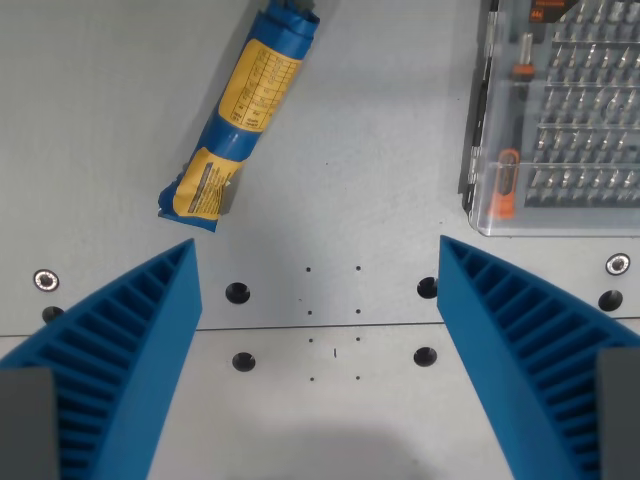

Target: Move above the blue bag

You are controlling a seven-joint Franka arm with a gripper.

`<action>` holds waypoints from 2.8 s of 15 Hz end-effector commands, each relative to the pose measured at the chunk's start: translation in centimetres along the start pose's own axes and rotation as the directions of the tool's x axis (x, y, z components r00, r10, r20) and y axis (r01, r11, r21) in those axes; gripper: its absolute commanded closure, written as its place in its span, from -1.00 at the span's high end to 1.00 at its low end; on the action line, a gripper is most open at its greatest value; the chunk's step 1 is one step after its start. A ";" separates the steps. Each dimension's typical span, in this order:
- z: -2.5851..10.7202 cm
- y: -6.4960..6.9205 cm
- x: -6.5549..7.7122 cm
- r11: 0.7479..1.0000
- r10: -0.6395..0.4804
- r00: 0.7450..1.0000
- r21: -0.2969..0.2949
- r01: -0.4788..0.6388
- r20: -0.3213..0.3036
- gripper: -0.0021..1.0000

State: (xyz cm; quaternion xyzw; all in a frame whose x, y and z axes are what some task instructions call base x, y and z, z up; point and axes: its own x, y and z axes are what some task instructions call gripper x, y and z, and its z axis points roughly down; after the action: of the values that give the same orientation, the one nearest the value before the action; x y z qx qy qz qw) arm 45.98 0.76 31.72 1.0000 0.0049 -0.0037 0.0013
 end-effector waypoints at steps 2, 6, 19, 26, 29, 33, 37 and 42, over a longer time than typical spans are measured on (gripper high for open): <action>-0.2 0.0 0.0 1.000 0.000 1.000 0.000 0.000 -0.004 1.00; -0.1 0.0 0.0 1.000 0.009 1.000 0.000 -0.009 -0.005 1.00; 2.3 -0.8 0.3 0.986 0.169 0.985 0.003 -0.169 -0.045 1.00; 5.1 -1.6 0.4 0.956 0.293 0.954 0.014 -0.292 -0.068 1.00; 6.4 -2.0 0.5 0.939 0.345 0.936 0.021 -0.344 -0.070 1.00; 8.4 -2.5 0.7 0.910 0.414 0.908 0.024 -0.413 -0.065 1.00; 10.3 -3.0 0.9 0.887 0.461 0.885 0.030 -0.460 -0.063 1.00; 12.5 -3.6 1.0 0.863 0.506 0.859 0.039 -0.504 -0.076 1.00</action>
State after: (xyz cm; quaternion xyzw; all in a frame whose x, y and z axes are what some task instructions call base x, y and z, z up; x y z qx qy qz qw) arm 47.33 4.02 19.45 0.9831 -0.1829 -0.0103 -0.0026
